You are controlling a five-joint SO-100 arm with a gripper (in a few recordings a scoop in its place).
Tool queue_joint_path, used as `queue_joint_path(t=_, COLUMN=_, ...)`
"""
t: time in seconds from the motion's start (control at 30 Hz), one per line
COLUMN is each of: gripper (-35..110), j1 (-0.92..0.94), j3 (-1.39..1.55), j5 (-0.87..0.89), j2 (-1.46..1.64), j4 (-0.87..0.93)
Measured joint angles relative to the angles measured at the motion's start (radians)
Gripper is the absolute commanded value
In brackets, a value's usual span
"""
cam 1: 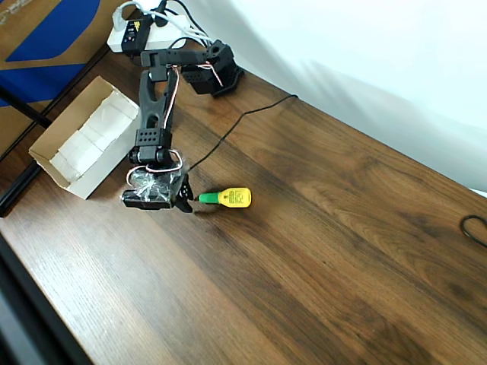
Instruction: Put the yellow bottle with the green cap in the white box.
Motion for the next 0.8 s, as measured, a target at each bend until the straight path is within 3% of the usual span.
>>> queue_joint_path(t=0.5, gripper=16, j1=-0.075, j3=-0.040, j5=0.061, j2=0.046, j4=0.034)
queue_joint_path(t=0.8, gripper=16, j1=-0.109, j3=0.104, j5=0.095, j2=0.215, j4=0.025)
